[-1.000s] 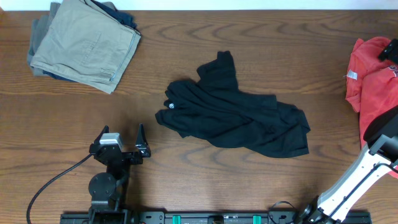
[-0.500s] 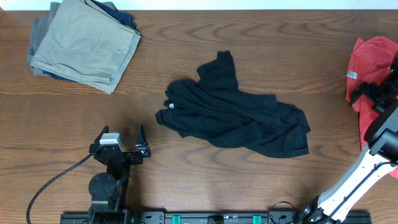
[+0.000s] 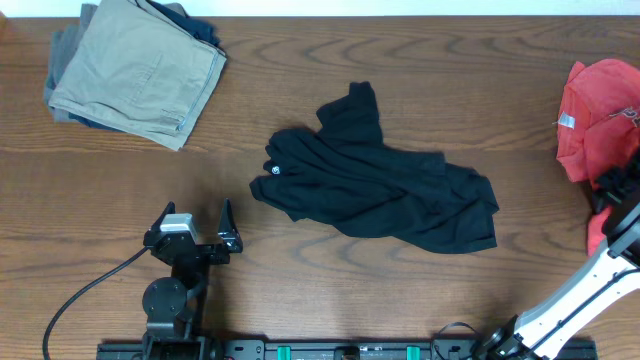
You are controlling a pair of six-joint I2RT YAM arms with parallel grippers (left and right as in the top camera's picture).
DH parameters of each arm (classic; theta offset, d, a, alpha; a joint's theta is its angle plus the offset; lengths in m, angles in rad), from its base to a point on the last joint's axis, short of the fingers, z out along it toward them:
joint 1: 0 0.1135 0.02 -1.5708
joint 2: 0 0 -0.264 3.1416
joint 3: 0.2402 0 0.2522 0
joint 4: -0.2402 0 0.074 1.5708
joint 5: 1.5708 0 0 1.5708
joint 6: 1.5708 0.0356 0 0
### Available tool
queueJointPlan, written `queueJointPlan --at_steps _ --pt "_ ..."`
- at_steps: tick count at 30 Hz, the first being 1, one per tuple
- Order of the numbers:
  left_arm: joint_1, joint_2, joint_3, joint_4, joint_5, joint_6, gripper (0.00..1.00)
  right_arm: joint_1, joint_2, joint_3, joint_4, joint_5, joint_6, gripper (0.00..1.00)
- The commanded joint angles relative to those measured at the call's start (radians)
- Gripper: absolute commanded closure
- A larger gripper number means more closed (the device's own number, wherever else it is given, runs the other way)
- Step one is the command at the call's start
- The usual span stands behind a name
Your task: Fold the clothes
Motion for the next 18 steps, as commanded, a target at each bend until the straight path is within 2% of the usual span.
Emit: queueJointPlan --at_steps 1,4,8,10,12,13,15,18 --pt "-0.002 -0.006 -0.018 -0.036 -0.027 -0.009 0.02 -0.045 0.005 0.035 -0.011 0.1 0.01 0.62" --pt "-0.002 -0.006 -0.018 -0.036 -0.027 -0.008 0.02 -0.069 0.005 0.164 -0.081 0.106 0.011 0.62" --pt "-0.002 -0.006 -0.018 -0.036 -0.027 -0.009 0.02 -0.09 0.005 0.442 -0.234 0.093 0.066 0.6" --pt "-0.002 -0.006 -0.018 -0.036 -0.027 -0.008 0.02 -0.091 0.005 0.594 -0.3 0.043 0.066 0.5" --pt "-0.002 -0.006 -0.018 -0.036 -0.027 -0.009 0.02 -0.085 0.005 0.719 -0.351 -0.031 0.063 0.15" --pt "-0.002 -0.006 -0.018 -0.036 -0.027 -0.008 0.02 -0.079 0.005 0.775 -0.373 -0.079 0.052 0.01" --pt "-0.002 -0.006 -0.018 -0.036 -0.027 -0.009 0.02 -0.066 0.005 0.854 -0.397 -0.171 0.029 0.01" --pt "-0.002 -0.006 -0.018 -0.036 -0.027 -0.009 0.02 -0.032 -0.014 0.879 -0.397 -0.339 -0.017 0.01"
